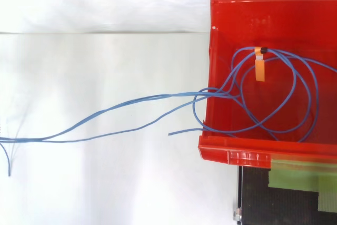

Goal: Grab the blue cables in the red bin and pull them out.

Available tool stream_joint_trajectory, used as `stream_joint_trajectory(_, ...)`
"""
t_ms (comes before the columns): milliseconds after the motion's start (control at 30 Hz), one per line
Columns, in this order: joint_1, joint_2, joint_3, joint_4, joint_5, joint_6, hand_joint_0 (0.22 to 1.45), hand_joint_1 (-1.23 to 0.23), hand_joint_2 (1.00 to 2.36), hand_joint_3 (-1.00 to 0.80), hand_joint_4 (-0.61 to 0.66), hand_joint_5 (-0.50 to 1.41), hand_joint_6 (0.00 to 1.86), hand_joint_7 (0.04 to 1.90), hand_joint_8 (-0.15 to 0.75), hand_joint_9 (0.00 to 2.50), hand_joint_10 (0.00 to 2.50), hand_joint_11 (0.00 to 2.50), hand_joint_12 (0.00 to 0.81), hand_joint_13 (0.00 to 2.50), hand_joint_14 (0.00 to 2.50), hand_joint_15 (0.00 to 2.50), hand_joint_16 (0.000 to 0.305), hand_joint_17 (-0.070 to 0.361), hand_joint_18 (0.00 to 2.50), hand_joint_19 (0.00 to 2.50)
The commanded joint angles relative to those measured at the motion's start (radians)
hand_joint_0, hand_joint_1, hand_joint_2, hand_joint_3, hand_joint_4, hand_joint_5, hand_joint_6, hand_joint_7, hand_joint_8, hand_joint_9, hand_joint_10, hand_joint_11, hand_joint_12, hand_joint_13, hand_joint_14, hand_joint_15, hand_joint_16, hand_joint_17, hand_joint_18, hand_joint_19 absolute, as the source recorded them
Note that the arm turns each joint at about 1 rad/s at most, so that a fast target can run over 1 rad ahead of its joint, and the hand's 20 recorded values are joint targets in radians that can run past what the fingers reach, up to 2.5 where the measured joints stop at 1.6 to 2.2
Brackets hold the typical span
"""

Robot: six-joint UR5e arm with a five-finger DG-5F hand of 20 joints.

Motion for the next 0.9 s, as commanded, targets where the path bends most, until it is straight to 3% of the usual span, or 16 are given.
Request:
stream_joint_trajectory(0,0.000,0.000,0.000,0.000,-0.002,0.000,0.78,-0.88,1.00,-1.00,0.18,0.74,0.66,0.60,0.268,0.75,0.02,0.62,0.359,0.74,0.02,0.58,0.047,0.107,0.69,0.76)
stream_joint_trajectory(867,0.002,0.000,-0.001,0.000,-0.002,0.000,0.86,-0.96,1.00,-1.00,0.17,0.61,0.85,0.50,0.254,0.74,0.02,0.64,0.348,0.74,0.02,0.59,0.046,0.103,0.69,0.75)
